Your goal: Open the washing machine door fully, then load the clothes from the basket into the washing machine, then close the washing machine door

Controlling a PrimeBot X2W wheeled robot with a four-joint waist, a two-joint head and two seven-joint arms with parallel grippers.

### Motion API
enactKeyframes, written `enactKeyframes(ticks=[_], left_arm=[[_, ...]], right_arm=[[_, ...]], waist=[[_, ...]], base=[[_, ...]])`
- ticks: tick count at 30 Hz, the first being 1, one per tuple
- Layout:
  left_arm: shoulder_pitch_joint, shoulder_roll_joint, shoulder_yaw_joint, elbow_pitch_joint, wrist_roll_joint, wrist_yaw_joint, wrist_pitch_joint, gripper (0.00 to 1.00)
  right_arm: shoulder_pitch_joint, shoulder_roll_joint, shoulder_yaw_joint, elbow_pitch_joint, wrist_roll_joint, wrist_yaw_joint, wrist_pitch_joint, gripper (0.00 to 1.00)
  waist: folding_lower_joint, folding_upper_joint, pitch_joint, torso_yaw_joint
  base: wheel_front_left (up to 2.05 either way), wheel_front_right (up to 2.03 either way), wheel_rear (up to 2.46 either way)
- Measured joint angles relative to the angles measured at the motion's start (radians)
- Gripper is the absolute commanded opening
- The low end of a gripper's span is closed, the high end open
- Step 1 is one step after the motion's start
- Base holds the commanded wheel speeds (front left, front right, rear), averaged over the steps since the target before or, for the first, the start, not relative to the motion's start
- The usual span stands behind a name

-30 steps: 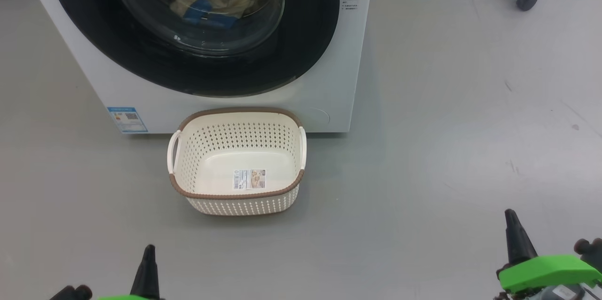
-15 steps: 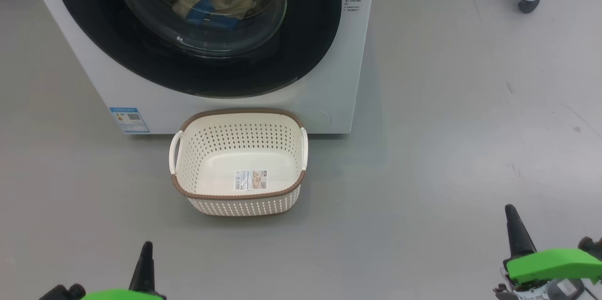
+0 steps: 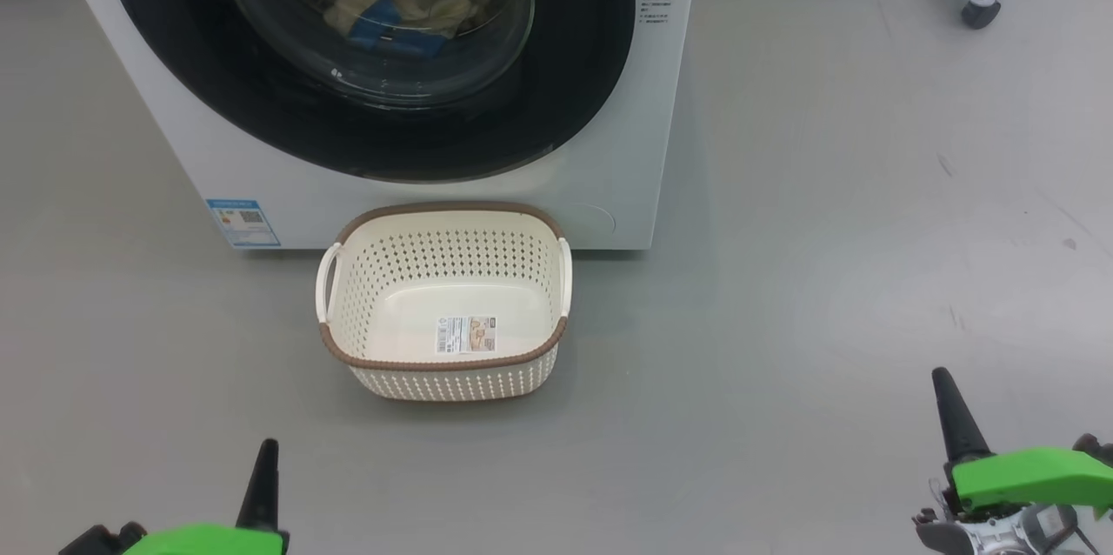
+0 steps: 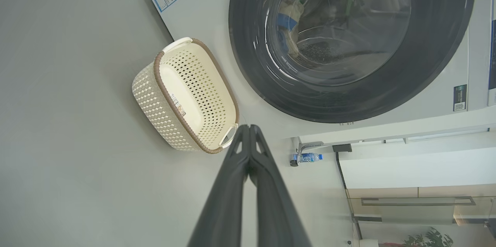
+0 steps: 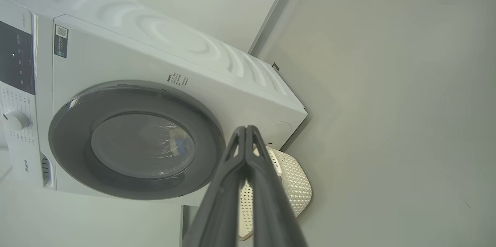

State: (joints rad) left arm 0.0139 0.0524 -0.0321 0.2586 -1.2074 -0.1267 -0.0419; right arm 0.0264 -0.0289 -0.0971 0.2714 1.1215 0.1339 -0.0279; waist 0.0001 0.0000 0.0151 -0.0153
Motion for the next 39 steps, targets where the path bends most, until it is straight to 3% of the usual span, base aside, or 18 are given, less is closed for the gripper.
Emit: enactKeyframes(ticks=[39], left_arm=[[-0.060, 0.001, 0.066, 0.009, -0.387, 0.000, 0.114, 0.00]], right_arm=[[-0.064, -0.004, -0.022, 0.005, 0.446, 0.000, 0.117, 0.00]], waist=[[0.0000, 0.0000, -0.011, 0.014]], base=[[0.00, 0.00, 0.00]])
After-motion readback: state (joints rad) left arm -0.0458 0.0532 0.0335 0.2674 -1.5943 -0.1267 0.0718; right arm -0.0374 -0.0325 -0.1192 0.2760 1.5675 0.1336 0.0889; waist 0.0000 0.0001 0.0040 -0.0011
